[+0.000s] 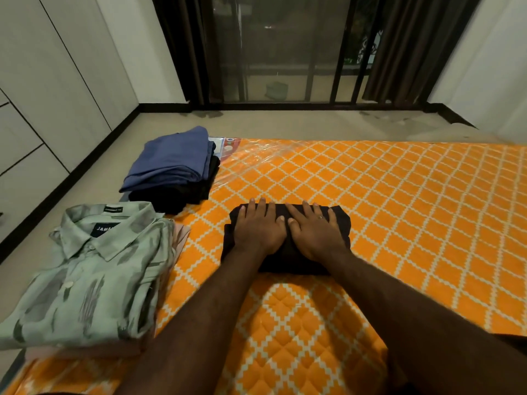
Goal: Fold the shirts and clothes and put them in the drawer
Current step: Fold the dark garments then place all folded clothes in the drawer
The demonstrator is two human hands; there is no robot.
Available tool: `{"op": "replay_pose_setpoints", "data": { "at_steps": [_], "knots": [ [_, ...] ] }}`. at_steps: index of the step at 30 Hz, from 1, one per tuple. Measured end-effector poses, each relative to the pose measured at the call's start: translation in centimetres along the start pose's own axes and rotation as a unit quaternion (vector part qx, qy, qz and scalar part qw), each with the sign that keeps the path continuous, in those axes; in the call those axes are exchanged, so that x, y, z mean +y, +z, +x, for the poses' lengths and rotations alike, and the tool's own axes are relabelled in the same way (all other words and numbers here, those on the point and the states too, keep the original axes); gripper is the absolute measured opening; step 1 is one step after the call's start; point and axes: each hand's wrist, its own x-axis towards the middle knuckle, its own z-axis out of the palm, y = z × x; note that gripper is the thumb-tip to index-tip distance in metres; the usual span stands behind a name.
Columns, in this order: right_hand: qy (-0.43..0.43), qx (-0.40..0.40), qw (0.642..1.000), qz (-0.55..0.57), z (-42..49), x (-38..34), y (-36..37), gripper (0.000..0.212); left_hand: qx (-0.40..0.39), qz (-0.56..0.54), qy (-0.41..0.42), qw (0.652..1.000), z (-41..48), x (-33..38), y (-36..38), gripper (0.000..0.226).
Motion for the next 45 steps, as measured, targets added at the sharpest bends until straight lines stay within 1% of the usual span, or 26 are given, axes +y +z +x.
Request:
{"op": "replay_pose_setpoints", "data": {
  "at_steps": [4,6,8,11,13,18,23,30,37,41,45],
  "knots": [
    [0.002,-0.002,1.0,-0.018,0.6,0.3,0.5,0.058,-0.08,0.018,0.008,0.997,1.3,-0.2,-0.1,0.07],
    [0.0,0.002,1.0,-0.027,0.8,0.2,0.8,0.058,-0.105,0.032,0.011,0.994,1.8,-0.4,-0.2,0.071],
    [0.002,0.006,0.999,-0.033,0.9,0.1,0.9,0.058,-0.094,0.019,0.02,0.995,1.9,-0.7,0.1,0.071],
    [0.006,0.02,0.999,-0.044,0.4,-0.1,0.8,0.059,-0.018,-0.008,0.031,0.999,1.0,-0.9,1.1,0.068],
    [0.007,0.022,0.999,-0.049,0.2,-0.2,0.8,0.059,0.014,-0.014,0.034,0.999,0.7,-0.9,1.6,0.067],
    [0.007,0.028,0.999,-0.045,0.1,-0.4,0.7,0.06,0.033,-0.016,0.033,0.999,0.6,-1.0,1.4,0.067],
    [0.01,0.027,0.999,-0.029,0.0,-0.5,0.0,0.06,0.03,-0.013,0.029,0.999,0.5,-0.8,0.9,0.065],
    [0.003,0.027,1.0,-0.006,-1.0,-0.8,-1.2,0.059,-0.025,0.015,-0.011,0.999,-0.7,0.9,-1.8,0.066],
    [0.002,-0.003,1.0,0.006,-3.9,-1.9,-3.0,0.059,-0.022,0.033,-0.04,0.998,-5.0,2.7,-3.9,0.064],
    [-0.009,-0.008,1.0,-0.001,-7.1,-2.6,-3.8,0.058,-0.019,0.064,-0.028,0.997,-8.0,3.2,-5.3,0.062],
    [-0.02,0.002,1.0,0.017,-10.0,-3.8,-4.6,0.056,0.01,0.09,-0.009,0.996,-11.1,3.2,-7.7,0.06]
  ]
}}
